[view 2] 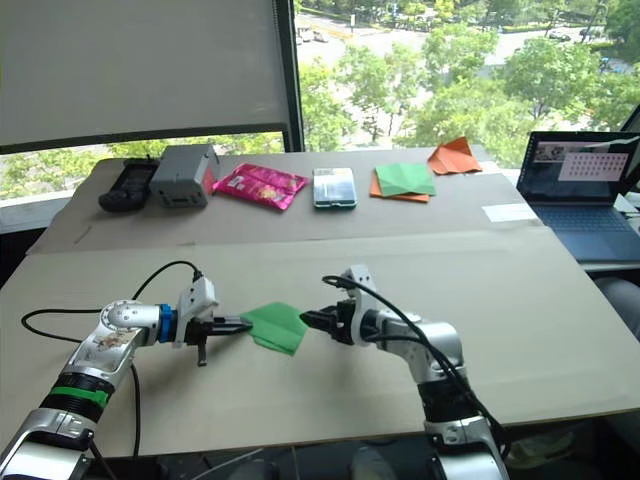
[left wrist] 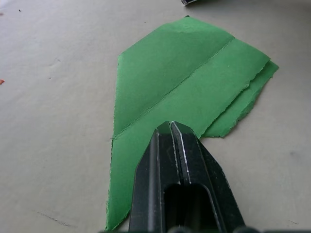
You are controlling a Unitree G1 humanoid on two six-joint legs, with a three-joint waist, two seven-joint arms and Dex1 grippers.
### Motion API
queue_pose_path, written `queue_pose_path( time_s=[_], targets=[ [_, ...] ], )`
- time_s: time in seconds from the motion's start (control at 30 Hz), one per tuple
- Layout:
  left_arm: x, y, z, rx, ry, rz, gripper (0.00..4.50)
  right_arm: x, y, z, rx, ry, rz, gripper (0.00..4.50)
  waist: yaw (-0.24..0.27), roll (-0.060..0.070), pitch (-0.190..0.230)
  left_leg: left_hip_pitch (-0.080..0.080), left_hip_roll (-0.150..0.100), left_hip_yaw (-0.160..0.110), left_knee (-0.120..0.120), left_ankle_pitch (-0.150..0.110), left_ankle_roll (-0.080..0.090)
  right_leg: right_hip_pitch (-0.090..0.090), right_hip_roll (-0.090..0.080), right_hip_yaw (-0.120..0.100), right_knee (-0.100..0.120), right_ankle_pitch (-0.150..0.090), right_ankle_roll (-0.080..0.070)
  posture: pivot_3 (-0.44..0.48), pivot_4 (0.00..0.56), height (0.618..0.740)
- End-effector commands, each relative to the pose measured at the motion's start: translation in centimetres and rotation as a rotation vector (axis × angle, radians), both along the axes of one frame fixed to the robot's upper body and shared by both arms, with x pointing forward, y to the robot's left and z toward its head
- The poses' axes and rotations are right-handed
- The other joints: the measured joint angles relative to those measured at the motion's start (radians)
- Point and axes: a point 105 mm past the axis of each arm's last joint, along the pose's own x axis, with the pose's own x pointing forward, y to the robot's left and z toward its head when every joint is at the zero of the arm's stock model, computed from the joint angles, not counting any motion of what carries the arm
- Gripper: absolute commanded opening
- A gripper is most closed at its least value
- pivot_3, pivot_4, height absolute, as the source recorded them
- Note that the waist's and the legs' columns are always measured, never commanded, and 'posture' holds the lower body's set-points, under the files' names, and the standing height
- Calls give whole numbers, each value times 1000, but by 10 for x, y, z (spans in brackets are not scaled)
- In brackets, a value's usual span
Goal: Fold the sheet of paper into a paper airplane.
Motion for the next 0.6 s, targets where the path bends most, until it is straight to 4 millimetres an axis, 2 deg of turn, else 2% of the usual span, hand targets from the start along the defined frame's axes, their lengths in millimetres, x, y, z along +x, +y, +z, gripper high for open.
queue_pose_path(
  time_s=[0.03, 0.37, 0.6],
  targets=[
    [-11, 8, -25, 64, 90, 27, 0, -8, 10, -5, 9, 12, 31, 2988, -3, 0, 0, 0, 0, 0, 0, 0, 0, 0, 0, 0, 0, 0, 0, 0, 150, 740],
    [-15, 13, -24, 68, 93, 39, 0, -14, 38, -6, 28, 2, 100, 2988, -7, 0, -1, 1, 0, 0, -2, 0, 0, -1, 0, 0, 0, 0, 0, 0, 150, 740],
    [-16, 13, -25, 69, 93, 43, 0, -13, 46, -3, 25, -18, 129, 2988, -7, 0, -1, 1, 0, 0, -2, 0, 0, -1, 0, 0, 0, 0, 0, 0, 150, 740]
  ],
)
